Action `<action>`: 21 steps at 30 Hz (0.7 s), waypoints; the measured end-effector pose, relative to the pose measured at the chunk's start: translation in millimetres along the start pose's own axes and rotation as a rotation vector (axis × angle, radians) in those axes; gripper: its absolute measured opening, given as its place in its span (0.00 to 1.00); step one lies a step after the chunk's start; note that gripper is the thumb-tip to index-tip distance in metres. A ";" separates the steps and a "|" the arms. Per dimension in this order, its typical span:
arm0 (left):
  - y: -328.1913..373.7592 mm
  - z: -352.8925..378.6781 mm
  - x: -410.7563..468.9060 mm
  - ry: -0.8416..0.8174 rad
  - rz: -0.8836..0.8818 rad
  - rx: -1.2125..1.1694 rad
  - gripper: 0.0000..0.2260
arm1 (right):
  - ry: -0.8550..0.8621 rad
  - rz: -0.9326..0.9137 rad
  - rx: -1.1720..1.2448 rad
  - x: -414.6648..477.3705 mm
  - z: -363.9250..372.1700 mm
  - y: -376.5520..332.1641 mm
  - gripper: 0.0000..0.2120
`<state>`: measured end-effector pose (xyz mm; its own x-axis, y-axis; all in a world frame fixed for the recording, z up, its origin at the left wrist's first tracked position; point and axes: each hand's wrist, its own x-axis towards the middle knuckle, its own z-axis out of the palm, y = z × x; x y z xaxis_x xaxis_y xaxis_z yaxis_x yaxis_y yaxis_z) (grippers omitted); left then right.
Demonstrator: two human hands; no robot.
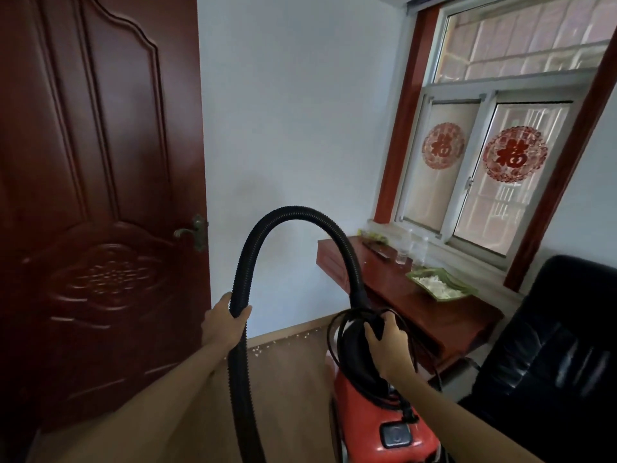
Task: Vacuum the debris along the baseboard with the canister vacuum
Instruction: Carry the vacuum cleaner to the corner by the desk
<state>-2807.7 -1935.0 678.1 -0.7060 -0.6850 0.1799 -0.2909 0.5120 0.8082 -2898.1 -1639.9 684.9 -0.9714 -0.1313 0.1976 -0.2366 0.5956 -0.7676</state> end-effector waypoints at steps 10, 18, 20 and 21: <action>-55.5 38.5 57.9 -0.036 -0.087 -0.030 0.23 | -0.109 -0.017 0.074 83.8 83.1 8.9 0.13; -110.5 81.5 116.1 -0.021 -0.151 -0.100 0.26 | -0.222 0.029 0.032 140.3 165.8 27.6 0.09; -127.6 93.7 125.3 -0.019 -0.182 -0.092 0.28 | -0.238 0.039 0.016 149.2 183.8 38.2 0.08; -135.7 100.2 129.1 -0.025 -0.197 -0.089 0.27 | -0.242 0.040 0.010 152.9 192.2 44.3 0.08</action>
<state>-2924.1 -2040.9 535.5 -0.6575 -0.7534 0.0003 -0.3676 0.3211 0.8728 -3060.3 -1785.9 563.9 -0.9554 -0.2949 0.0158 -0.1969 0.5961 -0.7784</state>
